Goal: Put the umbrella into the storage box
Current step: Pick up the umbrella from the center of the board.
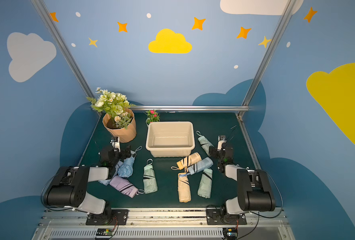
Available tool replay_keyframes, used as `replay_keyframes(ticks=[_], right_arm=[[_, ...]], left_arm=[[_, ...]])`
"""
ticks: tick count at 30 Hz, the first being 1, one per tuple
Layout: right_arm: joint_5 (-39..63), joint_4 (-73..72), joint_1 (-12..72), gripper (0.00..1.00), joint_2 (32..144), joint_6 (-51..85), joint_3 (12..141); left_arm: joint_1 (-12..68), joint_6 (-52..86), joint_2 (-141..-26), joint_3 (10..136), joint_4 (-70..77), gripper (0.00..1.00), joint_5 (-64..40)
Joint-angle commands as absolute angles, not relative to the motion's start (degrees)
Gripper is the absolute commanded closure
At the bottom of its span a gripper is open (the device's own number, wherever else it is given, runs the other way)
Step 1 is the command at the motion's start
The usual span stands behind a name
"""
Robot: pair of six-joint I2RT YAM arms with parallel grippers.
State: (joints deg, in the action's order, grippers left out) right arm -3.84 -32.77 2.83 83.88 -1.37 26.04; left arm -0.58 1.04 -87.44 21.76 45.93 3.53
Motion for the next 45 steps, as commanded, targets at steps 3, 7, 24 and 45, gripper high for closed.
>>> replay_keyframes(ticks=[3, 7, 24, 45], right_arm=[[-4.0, -33.9, 3.2, 0.02, 84.3, -1.5, 27.0], [-4.0, -33.9, 3.2, 0.02, 84.3, -1.5, 27.0], [-4.7, -12.0, 3.1, 0.02, 69.2, 0.7, 33.3], [9.5, 58.3, 7.6, 0.07, 60.0, 43.1, 50.3]], left_arm=[[-0.5, 0.4, -88.2, 23.0, 46.5, 0.0, 3.0], [-0.5, 0.4, -88.2, 23.0, 46.5, 0.0, 3.0], [-1.1, 0.0, -75.1, 27.8, 27.9, 0.0, 1.3], [-0.6, 23.0, -41.1, 32.1, -8.0, 0.0, -10.6]])
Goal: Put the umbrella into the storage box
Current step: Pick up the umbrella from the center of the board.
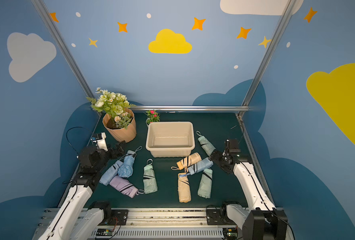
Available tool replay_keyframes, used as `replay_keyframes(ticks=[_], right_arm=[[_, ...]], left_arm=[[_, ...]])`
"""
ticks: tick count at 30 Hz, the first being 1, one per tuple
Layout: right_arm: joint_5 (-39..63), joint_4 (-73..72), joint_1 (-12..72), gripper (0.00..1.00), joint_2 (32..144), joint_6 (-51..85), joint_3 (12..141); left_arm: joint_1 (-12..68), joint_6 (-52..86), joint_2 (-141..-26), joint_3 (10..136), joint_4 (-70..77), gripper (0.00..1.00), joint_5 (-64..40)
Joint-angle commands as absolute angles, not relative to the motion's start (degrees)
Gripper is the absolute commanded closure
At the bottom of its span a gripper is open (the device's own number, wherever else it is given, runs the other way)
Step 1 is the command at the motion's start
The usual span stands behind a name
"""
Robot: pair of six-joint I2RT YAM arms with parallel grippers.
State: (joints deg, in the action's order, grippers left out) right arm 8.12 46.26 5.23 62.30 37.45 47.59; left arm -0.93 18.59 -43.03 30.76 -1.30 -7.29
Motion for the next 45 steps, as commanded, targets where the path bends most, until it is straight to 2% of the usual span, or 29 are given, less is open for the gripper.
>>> replay_keyframes(ticks=[1, 5, 8, 13, 20, 30, 36, 45], right_arm=[[9.7, 59.5, 8.6, 0.08, 59.4, 44.5, 50.7], [11.8, 60.7, 13.2, 0.17, 57.2, 52.1, 49.8], [9.8, 63.3, 16.3, 0.2, 57.8, 51.3, 48.2], [5.9, 68.3, 22.4, 0.13, 60.6, 45.0, 46.3], [6.4, 63.8, 27.5, 0.06, 64.3, 43.7, 41.7], [7.2, 51.8, 29.6, 0.08, 72.7, 42.2, 38.8], [4.5, 50.0, 29.5, 0.1, 77.4, 40.1, 40.0], [1.3, 47.9, 29.5, 0.19, 81.4, 39.8, 40.3]], left_arm=[[-0.4, 23.9, -40.4, 32.1, -8.9, 0.0, -10.7], [0.3, 26.0, -37.8, 31.8, -11.0, 0.0, -10.4], [0.5, 26.4, -37.2, 31.9, -12.4, 0.0, -10.0], [0.6, 27.1, -36.3, 31.3, -12.5, 0.0, -9.7], [0.6, 28.5, -35.4, 30.0, -11.7, 0.0, -9.8], [0.5, 29.2, -34.8, 29.4, -11.3, 0.0, -10.0], [0.6, 28.6, -34.0, 29.7, -12.1, 0.0, -9.8], [0.6, 28.6, -33.2, 29.8, -12.5, 0.0, -9.9]])
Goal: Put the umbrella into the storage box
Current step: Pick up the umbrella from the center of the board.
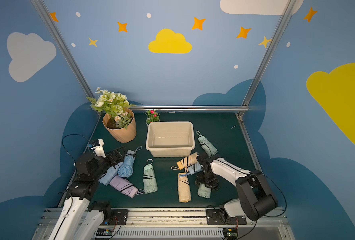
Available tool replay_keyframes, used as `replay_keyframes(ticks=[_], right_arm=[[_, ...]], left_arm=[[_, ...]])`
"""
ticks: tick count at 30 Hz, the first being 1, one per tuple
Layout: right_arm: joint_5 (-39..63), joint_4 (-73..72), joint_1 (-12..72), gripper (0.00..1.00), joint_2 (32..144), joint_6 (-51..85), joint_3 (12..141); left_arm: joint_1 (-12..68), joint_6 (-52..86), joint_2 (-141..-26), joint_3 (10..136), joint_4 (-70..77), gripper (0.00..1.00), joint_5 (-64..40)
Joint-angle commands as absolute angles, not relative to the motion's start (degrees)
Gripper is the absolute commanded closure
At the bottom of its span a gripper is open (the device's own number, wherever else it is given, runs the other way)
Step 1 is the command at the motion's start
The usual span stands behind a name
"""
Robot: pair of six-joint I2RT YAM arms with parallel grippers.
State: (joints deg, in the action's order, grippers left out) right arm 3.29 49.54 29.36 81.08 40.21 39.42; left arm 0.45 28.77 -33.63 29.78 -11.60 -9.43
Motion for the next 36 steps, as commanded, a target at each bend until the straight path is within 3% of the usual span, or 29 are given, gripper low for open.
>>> replay_keyframes(ticks=[1, 14, 28, 36], right_arm=[[1.2, 47.7, 29.5, 0.21, 81.4, 39.8, 40.2], [1.0, 46.5, 29.5, 0.5, 76.3, 40.5, 36.9], [-5.3, 56.3, 29.5, 0.53, 53.6, 45.2, 38.2], [-10.7, 51.3, 29.5, 0.57, 37.7, 43.8, 41.4]], left_arm=[[0.5, 28.7, -33.1, 29.9, -12.5, 0.0, -9.9], [0.6, 29.6, -34.3, 30.0, -11.5, 0.0, -10.5], [0.6, 32.3, -35.5, 32.1, -12.5, 0.0, -11.1], [0.5, 32.6, -37.3, 34.8, -13.9, 0.0, -11.1]])
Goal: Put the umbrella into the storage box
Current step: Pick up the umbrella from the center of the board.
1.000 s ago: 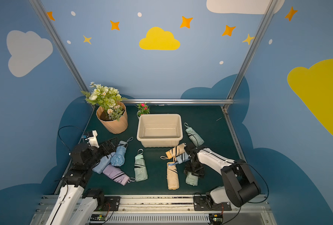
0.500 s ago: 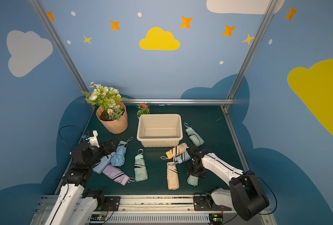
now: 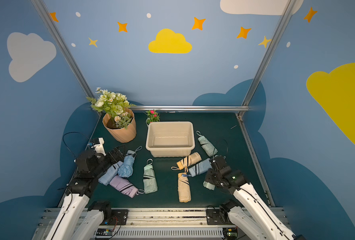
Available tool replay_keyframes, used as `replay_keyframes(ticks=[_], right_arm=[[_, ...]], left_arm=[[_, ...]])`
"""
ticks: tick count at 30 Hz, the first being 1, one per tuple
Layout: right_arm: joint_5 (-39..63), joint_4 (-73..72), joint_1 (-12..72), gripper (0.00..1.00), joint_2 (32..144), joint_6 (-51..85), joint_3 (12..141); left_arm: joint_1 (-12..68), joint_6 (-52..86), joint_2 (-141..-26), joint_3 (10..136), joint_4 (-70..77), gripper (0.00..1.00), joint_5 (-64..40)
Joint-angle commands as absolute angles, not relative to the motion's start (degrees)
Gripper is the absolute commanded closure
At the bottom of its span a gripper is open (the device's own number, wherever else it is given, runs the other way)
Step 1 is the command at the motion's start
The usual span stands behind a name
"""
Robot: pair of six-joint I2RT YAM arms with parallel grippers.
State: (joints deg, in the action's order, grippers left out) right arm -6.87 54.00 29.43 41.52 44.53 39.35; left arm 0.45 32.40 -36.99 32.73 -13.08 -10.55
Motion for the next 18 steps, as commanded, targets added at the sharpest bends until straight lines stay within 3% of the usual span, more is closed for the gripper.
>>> replay_keyframes(ticks=[1, 8, 18], right_arm=[[-11.0, 49.1, 29.5, 0.57, 35.6, 42.6, 41.1], [-8.1, 32.9, 29.5, 0.58, 30.3, 32.0, 40.5], [6.1, 30.1, 29.5, 0.58, 46.9, 7.5, 53.3]], left_arm=[[0.6, 32.7, -37.7, 35.2, -14.0, 0.0, -11.3], [0.6, 32.1, -40.6, 37.7, -13.6, 0.0, -12.5], [1.0, 31.1, -46.5, 41.8, -11.1, 0.0, -21.8]])
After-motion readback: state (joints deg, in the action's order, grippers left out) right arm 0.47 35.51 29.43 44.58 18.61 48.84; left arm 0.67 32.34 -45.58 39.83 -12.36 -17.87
